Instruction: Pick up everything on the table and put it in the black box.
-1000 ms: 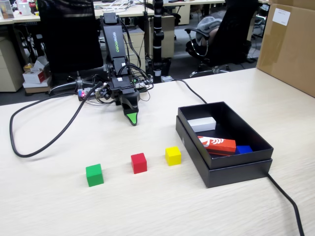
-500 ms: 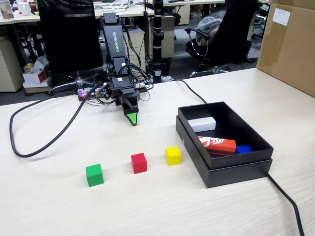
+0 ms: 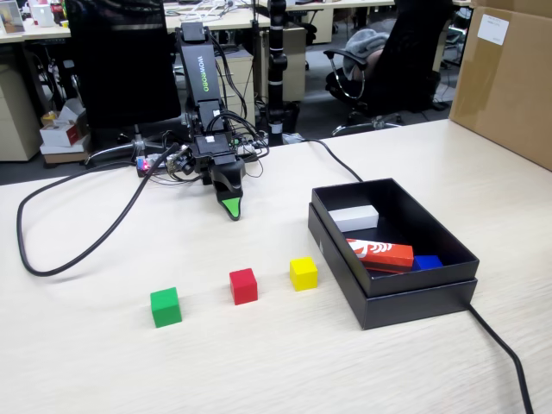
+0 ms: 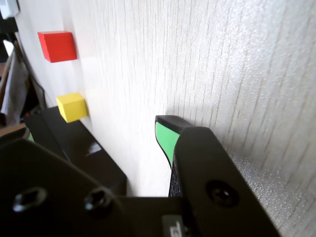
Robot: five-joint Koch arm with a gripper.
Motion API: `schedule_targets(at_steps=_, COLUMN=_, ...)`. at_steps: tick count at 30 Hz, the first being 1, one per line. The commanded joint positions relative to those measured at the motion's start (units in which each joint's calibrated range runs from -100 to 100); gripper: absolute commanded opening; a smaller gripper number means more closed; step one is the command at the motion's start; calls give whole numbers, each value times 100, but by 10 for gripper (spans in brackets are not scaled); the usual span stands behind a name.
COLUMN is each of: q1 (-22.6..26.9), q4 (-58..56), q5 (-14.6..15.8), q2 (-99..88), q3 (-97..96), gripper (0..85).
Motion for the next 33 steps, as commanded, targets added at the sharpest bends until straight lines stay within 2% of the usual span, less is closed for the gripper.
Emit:
schedule_targets(at_steps=1, q1=0, q4=58, q5=-5, q2=93, q3=34, gripper=485)
schedule_targets(at_steps=18, q1=49, q4=58, q5=0, q2=-160, q3=16, gripper=488)
schedule_targets(at_steps=20, q1=-59, q4=-1091, q5=-225, q2=-1651, q3=261, gripper=400)
schedule_targets(at_steps=24, q1=-78, q4=-2508, q5=-200, q2=-1617, q3=1140, gripper=400)
schedule_targets(at_steps=30, q1=166, q4=-4599, q5=147, q2=-1468, q3=3071, gripper=400)
schedule_targets(at_steps=33, q1=352, q4=-5696, q5=376, q2=-665, q3=4576, gripper=399)
